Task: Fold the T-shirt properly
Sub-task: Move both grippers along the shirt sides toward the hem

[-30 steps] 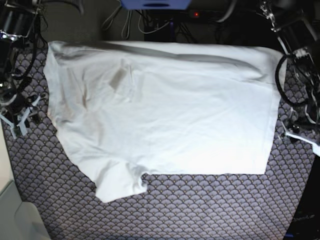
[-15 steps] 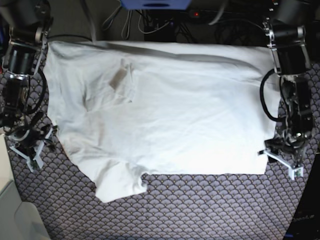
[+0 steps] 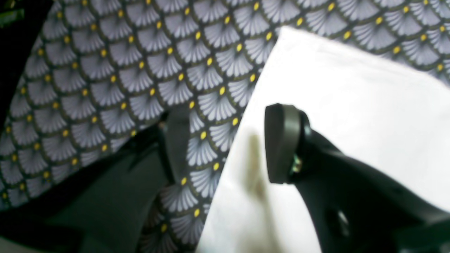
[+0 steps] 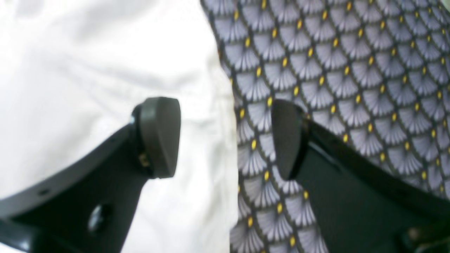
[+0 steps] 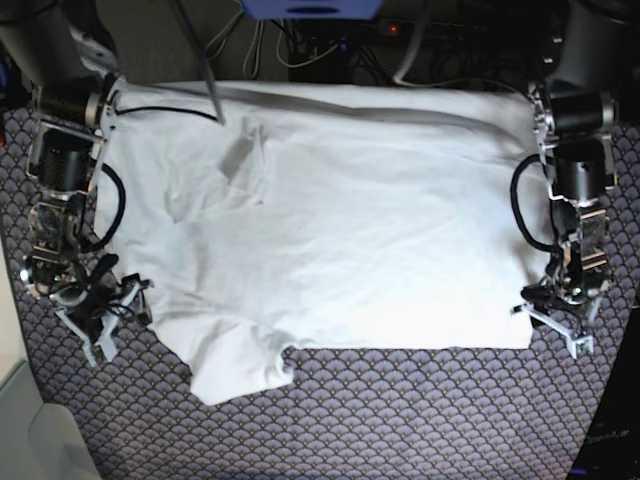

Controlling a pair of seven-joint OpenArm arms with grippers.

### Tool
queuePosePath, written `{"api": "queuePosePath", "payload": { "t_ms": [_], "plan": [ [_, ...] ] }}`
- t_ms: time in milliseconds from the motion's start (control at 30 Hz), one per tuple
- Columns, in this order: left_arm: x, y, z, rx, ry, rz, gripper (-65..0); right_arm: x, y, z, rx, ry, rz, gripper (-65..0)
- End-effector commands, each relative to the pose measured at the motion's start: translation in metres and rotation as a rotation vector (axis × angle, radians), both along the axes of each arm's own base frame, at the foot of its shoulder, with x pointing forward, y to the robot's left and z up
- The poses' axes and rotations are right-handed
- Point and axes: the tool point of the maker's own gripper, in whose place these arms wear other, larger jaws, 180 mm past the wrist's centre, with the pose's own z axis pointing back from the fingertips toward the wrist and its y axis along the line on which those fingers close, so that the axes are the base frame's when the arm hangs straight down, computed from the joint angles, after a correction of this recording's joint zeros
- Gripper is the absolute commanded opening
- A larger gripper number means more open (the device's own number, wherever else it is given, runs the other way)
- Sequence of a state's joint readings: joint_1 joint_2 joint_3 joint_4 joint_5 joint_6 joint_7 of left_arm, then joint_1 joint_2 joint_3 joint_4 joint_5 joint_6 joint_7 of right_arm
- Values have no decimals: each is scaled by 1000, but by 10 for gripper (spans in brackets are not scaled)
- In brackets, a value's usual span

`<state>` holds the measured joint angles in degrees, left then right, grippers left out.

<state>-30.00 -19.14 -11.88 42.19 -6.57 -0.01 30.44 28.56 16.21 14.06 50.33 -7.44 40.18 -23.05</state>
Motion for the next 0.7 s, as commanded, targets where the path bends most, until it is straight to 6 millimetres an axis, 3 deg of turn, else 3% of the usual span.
{"api": "queuePosePath", "payload": {
  "t_ms": [0,133,300,667],
  "plan": [
    [18,10,30,31,-82,8,-320,15,-1,20,0,-60,8,-238],
    [24,11,36,34,-94,7,-320,14,14,5,11,-38,56,-238],
    [27,10,39,32,-100,7,-320,17,19,-1,63,-51,51,-238],
    [26,10,38,24,-100,11,-320,21,13,-9,122,-48,19,-238]
  ]
}}
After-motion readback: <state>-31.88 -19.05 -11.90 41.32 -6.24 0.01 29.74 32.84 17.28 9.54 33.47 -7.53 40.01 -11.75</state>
